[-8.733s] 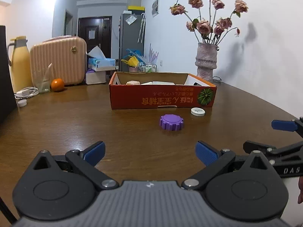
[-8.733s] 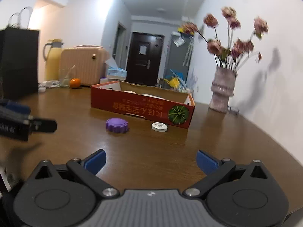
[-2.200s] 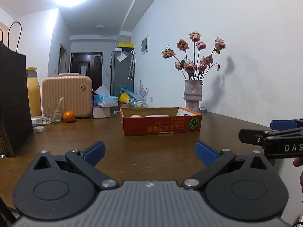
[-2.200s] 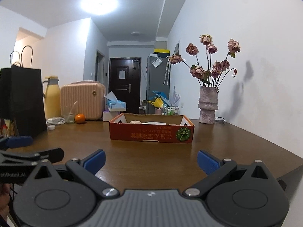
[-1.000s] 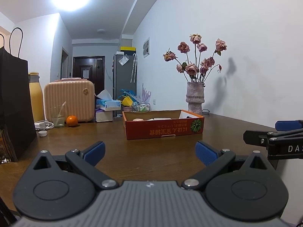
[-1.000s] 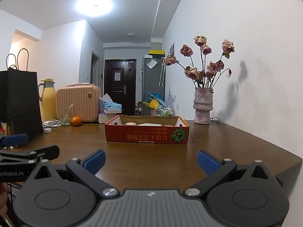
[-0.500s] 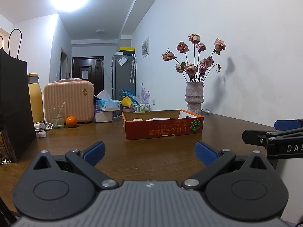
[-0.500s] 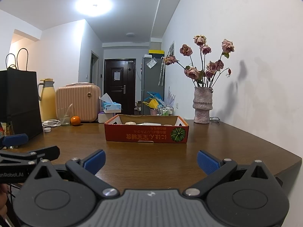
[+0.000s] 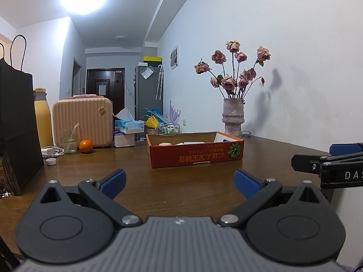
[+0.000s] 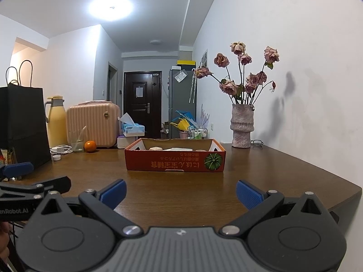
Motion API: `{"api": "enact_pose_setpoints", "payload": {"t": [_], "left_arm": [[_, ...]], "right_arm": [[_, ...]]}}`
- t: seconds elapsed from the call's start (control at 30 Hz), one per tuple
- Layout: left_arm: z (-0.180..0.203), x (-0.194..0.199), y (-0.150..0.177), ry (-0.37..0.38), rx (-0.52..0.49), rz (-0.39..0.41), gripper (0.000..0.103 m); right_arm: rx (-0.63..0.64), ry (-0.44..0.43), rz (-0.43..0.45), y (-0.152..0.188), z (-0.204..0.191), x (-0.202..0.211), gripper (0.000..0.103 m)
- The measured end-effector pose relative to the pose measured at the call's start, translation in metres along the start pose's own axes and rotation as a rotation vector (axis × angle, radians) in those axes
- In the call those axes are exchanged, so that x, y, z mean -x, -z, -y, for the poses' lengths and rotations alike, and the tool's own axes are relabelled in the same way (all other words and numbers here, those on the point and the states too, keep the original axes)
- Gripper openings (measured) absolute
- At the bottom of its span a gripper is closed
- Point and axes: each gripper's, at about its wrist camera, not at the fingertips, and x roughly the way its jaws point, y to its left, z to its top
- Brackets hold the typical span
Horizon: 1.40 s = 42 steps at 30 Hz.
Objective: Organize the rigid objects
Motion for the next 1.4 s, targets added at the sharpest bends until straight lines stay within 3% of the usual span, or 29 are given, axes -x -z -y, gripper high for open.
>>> {"api": "enact_pose_setpoints", "payload": {"t": [1.4], "left_arm": [[0.0033,0.0028,-0.0008,0.006,-0.020,0.025,0.103]], "right_arm": [[-0.006,0.010,-0.002,0.0021,0.0019,0.0008,0.103]]}}
